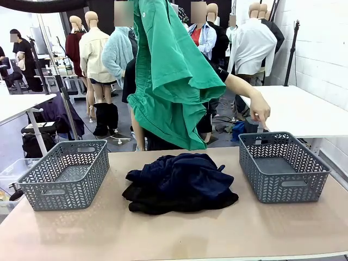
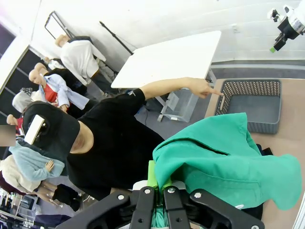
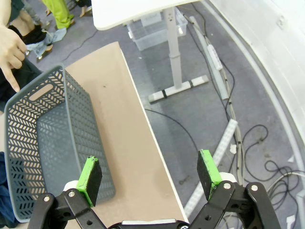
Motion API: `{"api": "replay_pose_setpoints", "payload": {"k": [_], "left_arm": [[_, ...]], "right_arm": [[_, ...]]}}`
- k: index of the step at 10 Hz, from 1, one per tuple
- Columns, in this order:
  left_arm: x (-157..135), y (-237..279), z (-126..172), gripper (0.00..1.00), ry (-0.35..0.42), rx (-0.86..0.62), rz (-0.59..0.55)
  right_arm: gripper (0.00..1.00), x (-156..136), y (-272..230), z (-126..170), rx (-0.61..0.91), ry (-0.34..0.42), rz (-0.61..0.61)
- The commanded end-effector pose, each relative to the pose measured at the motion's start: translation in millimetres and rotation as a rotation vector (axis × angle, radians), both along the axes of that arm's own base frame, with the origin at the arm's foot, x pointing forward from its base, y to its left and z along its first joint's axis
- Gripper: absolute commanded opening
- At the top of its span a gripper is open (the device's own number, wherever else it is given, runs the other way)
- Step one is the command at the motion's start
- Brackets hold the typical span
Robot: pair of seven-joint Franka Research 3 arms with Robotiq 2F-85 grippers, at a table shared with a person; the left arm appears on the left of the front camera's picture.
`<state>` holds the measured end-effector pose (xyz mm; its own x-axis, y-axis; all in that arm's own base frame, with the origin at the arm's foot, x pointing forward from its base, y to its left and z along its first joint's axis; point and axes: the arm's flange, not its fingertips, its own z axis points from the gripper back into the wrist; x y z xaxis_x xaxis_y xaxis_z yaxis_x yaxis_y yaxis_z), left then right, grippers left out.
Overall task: Sort the tops and bottoms.
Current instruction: Sort the clothes according to human instructions.
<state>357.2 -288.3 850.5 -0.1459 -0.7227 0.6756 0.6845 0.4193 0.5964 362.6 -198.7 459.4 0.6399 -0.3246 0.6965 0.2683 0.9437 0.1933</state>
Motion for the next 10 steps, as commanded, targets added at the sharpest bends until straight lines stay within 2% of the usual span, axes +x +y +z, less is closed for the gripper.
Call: {"api": "replay_pose_setpoints", "payload": {"k": [1, 4, 5, 7, 10], "left_arm": [[-3, 3, 1, 0.0, -0.004, -0.013, 0.005], [0, 0, 0, 0.0, 0.0, 0.0, 0.0], [16, -32, 3, 0.0, -0.049, -0.057, -0.095], [38, -81, 7, 0.0, -0.032, -0.132, -0.268], [97, -176, 0, 0.0, -0.048, -0.164, -0.376]], "right_arm": [[1.0, 0, -2, -3, 0.004, 0.001, 0.009], [1.0, 0, -2, -3, 0.004, 0.001, 0.009], [1.0, 0, -2, -3, 0.004, 0.001, 0.009], [1.0, 0, -2, -3, 0.004, 0.001, 0.009], [1.0, 0, -2, -3, 0.004, 0.001, 0.009]]}}
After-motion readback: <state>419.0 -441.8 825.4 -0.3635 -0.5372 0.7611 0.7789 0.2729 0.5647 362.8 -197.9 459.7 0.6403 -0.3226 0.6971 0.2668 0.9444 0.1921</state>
